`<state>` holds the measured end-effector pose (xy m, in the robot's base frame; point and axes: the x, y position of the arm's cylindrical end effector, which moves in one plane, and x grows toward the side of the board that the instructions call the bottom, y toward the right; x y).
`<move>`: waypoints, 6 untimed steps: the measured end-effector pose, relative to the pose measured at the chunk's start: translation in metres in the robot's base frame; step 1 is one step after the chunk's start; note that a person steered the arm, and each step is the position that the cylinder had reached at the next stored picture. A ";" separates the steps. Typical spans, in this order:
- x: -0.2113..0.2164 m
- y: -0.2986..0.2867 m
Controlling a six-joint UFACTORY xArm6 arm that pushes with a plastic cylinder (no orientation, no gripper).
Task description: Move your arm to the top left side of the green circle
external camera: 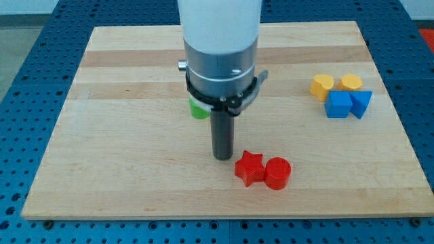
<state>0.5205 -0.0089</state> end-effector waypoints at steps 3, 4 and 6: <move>-0.038 -0.097; -0.072 -0.123; -0.122 -0.085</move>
